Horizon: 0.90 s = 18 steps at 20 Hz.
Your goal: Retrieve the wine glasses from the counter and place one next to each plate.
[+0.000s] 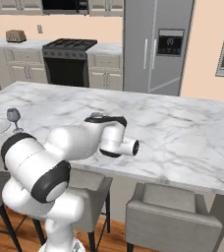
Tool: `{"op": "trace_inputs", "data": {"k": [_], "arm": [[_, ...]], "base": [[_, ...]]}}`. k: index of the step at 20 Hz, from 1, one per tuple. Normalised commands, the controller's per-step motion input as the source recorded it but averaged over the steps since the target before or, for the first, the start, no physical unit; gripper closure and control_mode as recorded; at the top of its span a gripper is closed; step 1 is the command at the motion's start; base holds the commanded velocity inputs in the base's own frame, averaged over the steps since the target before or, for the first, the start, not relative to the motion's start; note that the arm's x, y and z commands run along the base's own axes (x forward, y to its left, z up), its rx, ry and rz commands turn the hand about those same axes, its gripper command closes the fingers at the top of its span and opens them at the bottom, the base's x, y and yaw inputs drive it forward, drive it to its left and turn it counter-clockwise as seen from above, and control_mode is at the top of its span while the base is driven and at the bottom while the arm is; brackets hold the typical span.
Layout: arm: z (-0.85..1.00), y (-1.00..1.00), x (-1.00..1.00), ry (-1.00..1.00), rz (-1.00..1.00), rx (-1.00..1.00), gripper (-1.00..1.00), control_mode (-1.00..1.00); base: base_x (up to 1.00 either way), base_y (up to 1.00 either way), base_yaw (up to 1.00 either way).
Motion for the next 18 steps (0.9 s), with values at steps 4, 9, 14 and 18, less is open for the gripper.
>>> {"op": "trace_inputs", "data": {"k": [4, 9, 14, 18], "arm": [[-0.09, -0.12, 0.30, 0.00, 0.00, -0.19, 1.00, -1.00], [-0.23, -0.03, 0.31, -0.03, 0.00, -0.18, 1.00, -1.00], [-0.24, 0.00, 0.24, -0.01, 0.00, -0.10, 1.00, -1.00], [-0.21, 0.00, 0.26, 0.00, 0.00, -0.05, 1.00, -1.00]], "base": [[0.00, 0.00, 0.00], [0.00, 0.00, 0.00], [0.00, 0.00, 0.00], [0.00, 0.00, 0.00]]}}
